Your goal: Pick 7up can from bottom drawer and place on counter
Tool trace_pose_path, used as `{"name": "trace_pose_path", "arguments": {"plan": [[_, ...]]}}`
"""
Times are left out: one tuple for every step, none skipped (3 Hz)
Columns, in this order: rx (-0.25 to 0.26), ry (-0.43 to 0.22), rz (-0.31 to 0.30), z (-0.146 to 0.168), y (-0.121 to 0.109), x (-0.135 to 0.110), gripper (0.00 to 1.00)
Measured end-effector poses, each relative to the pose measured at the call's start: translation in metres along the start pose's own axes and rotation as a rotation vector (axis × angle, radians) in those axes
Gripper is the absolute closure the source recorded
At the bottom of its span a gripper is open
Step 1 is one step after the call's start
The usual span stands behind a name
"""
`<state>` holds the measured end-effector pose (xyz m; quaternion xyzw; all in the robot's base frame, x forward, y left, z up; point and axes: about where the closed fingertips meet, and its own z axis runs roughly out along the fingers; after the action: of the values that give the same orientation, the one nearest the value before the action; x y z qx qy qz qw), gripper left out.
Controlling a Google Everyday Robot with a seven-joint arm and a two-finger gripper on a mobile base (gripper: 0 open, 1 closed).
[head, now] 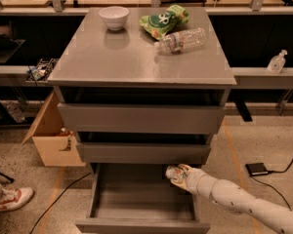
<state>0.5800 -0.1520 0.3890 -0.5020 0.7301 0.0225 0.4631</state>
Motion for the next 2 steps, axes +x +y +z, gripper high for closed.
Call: {"name": "trace_pose_path", "arguments": {"plan": [[-0.022,-0.083,-0.076,-0.020,-0.005,-0.036,1.00],[-0.044,-0.204,-0.179,-0.047,-0.006,-0.097,1.00]]}}
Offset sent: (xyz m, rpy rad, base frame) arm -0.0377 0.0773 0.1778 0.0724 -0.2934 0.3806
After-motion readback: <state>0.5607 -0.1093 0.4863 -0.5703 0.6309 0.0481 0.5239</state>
